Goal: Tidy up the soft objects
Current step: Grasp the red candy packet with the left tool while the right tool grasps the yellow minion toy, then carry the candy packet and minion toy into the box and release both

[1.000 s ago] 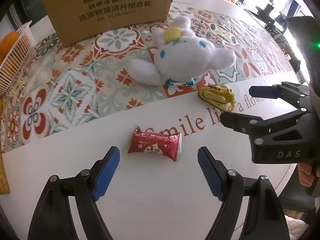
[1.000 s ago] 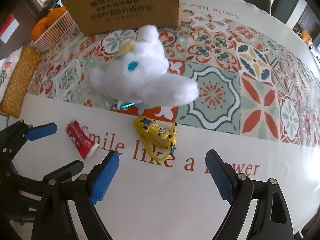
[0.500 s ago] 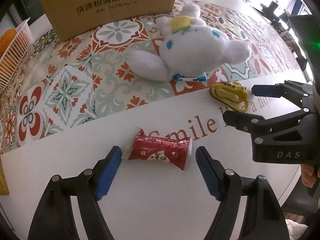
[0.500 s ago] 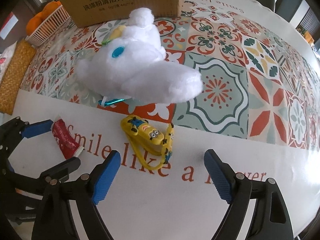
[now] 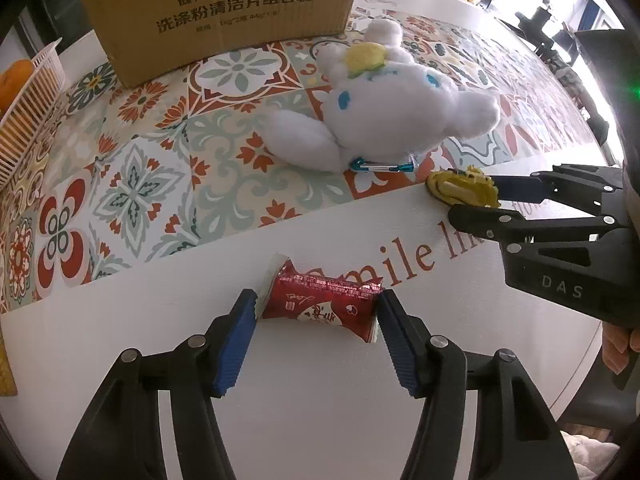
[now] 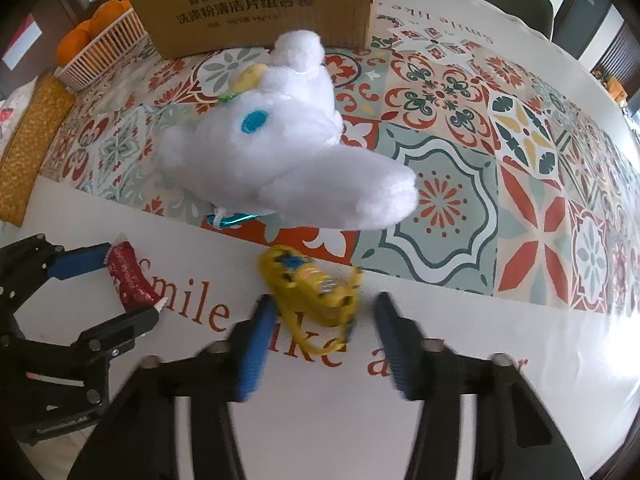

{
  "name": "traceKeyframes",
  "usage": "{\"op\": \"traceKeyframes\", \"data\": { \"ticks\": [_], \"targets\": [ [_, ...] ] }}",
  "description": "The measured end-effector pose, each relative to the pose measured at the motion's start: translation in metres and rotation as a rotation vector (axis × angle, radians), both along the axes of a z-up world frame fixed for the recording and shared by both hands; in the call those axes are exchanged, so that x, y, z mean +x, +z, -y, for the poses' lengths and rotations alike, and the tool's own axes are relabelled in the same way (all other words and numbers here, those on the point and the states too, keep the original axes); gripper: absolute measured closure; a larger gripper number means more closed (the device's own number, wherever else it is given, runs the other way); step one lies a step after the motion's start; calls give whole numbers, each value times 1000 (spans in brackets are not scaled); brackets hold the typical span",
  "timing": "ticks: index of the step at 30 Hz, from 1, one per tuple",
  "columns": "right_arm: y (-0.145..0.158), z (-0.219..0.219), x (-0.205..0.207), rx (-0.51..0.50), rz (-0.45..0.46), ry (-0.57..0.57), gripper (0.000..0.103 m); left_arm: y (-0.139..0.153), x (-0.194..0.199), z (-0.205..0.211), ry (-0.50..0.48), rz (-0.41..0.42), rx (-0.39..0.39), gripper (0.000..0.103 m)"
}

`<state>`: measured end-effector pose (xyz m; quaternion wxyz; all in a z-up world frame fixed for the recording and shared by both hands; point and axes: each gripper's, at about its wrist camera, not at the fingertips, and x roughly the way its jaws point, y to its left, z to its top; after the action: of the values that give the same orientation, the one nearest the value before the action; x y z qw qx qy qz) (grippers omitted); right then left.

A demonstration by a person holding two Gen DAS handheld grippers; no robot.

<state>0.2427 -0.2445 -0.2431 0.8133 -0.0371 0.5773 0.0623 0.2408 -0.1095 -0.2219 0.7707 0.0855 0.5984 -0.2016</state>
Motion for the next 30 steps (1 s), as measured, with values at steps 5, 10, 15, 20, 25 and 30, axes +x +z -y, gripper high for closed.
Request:
{"op": "traceKeyframes", "data": {
  "ticks": [5, 10, 15, 20, 25, 30],
  "targets": [
    [2, -2, -2, 27, 3, -7, 62, 1, 0, -3, 10, -1, -13, 46],
    [1, 1, -10, 63, -7, -25, 62, 3, -4, -7, 25, 4, -23, 47],
    [4, -1, -18, 84, -3, -33, 62, 10, -6, -11, 32, 20, -35, 47],
    [11, -2, -23, 106, 5, -42, 62, 22, -6, -16, 42, 51, -44, 47],
    [22, -3, -28, 119, 26, -44, 62, 36, -4, -17, 56, 86, -59, 47],
    [37, -4, -30, 135, 55, -50, 62, 51, -1, -17, 66, 129, -74, 47]
  ]
}}
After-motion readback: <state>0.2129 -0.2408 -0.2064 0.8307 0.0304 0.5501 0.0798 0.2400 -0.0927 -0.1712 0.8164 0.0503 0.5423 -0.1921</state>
